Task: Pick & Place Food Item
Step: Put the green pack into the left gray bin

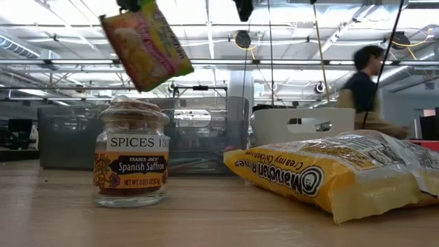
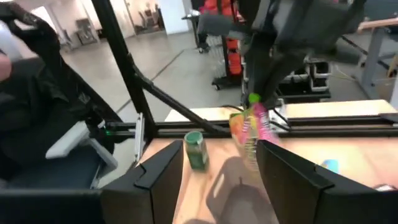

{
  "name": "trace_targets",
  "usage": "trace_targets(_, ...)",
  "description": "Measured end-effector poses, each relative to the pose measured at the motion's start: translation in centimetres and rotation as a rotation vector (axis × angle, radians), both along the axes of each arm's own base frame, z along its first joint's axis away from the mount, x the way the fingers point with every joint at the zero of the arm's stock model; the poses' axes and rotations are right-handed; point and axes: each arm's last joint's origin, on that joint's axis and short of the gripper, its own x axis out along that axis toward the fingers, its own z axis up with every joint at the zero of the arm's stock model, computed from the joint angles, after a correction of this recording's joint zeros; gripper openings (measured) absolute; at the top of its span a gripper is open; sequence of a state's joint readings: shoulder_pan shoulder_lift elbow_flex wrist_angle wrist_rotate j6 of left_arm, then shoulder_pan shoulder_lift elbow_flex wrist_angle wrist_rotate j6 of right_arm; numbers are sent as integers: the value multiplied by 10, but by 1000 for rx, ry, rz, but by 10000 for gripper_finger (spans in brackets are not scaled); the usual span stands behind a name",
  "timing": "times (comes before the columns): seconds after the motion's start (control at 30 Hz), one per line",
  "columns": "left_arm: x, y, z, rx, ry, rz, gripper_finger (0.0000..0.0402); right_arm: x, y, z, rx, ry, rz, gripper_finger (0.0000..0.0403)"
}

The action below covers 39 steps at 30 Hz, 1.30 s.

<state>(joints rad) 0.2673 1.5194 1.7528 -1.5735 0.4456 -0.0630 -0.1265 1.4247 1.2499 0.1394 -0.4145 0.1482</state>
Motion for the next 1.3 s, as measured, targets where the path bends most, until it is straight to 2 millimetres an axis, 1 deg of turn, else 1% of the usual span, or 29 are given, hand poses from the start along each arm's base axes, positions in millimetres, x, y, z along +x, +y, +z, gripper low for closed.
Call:
trace_targets(0.13,16,3,11,14,-35,14,0,17,-1,-11,70,-22,-4,196)
trace_targets(0.2,26,4,15,17,-53,7,0,24,-2,-15,99,-23,-38,196)
trace_targets(0.33,45,4,17,21,-78,-27,0,25,-4,-17,87,-19,-105,196)
trace_targets(0.43,54,6,18,23,-88,-31,0,24,-5,-16,71,-26,-133,196)
trace_targets(0.73,66,7,24,33,-122,-36,0,24,-3,-20,58,18,-126,196)
trace_targets(0.9,67,7,26,36,-131,-34,0,24,-3,-20,49,18,-151,193)
trace_targets(1.03,67,7,26,32,-127,-26,0,24,-3,-21,42,20,-148,161)
trace_targets(1.3,68,3,26,30,-128,-39,0,23,-4,-22,12,25,-146,54)
